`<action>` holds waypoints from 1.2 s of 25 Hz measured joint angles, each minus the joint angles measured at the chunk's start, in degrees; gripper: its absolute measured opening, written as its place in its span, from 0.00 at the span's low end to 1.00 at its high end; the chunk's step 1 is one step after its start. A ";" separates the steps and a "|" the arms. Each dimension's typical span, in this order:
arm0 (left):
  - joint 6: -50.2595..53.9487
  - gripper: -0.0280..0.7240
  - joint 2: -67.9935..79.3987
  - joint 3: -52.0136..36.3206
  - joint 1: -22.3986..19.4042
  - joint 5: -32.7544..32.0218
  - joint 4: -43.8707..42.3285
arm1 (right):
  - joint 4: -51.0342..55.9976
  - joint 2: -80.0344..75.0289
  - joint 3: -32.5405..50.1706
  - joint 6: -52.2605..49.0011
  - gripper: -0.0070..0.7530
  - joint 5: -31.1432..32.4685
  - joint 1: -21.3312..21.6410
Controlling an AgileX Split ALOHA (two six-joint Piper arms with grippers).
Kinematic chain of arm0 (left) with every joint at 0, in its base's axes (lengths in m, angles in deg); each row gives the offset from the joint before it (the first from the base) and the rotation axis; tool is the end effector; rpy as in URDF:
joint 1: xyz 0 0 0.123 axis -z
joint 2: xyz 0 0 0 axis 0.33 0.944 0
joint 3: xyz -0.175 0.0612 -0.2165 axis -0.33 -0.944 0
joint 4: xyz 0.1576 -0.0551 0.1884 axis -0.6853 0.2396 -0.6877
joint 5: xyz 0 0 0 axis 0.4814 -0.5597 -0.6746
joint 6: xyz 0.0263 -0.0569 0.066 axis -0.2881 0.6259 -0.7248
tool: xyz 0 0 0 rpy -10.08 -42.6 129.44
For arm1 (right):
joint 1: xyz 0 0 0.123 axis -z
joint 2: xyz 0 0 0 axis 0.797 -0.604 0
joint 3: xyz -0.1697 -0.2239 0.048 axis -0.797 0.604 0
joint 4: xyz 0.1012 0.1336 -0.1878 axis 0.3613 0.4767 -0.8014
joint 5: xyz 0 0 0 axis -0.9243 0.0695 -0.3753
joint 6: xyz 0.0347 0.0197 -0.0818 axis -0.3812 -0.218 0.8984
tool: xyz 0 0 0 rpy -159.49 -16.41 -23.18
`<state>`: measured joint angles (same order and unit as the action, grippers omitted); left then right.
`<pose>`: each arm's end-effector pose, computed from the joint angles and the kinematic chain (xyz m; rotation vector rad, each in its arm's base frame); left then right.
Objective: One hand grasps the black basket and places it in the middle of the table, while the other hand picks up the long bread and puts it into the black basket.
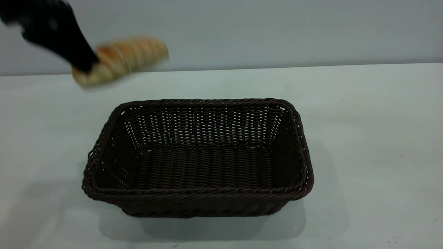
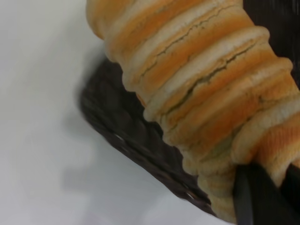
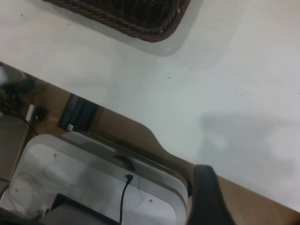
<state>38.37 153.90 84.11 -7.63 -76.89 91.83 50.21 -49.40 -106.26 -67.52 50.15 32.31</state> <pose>0.3255 -0.0931 0.2261 1.1068 2.4722 -0.2832 0.1294 0.0660 0.3261 -0.5163 2.6232 0.3616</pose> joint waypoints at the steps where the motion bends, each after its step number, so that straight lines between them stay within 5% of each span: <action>1: 2.48 0.11 0.00 -1.39 2.16 1.24 -2.31 | 0.00 0.00 0.00 0.06 0.68 0.14 0.00; 10: 7.79 0.16 0.00 -6.33 12.49 8.95 -5.33 | -0.05 0.00 0.00 0.63 0.68 0.80 0.00; 20: 17.09 0.79 -1.89 -6.02 12.69 9.38 -9.78 | -0.75 0.00 0.00 0.70 0.68 1.53 0.00; 26: 50.09 0.80 -12.14 -1.55 10.83 0.41 -34.33 | -5.30 0.75 0.05 1.14 0.68 3.33 0.00; 30: 57.45 0.78 -24.10 -1.37 10.75 -5.14 -39.11 | -8.46 5.46 0.05 2.57 0.67 3.90 0.00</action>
<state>95.82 129.80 82.74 3.13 -82.02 52.72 41.75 -43.94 -106.21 -64.95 54.05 32.31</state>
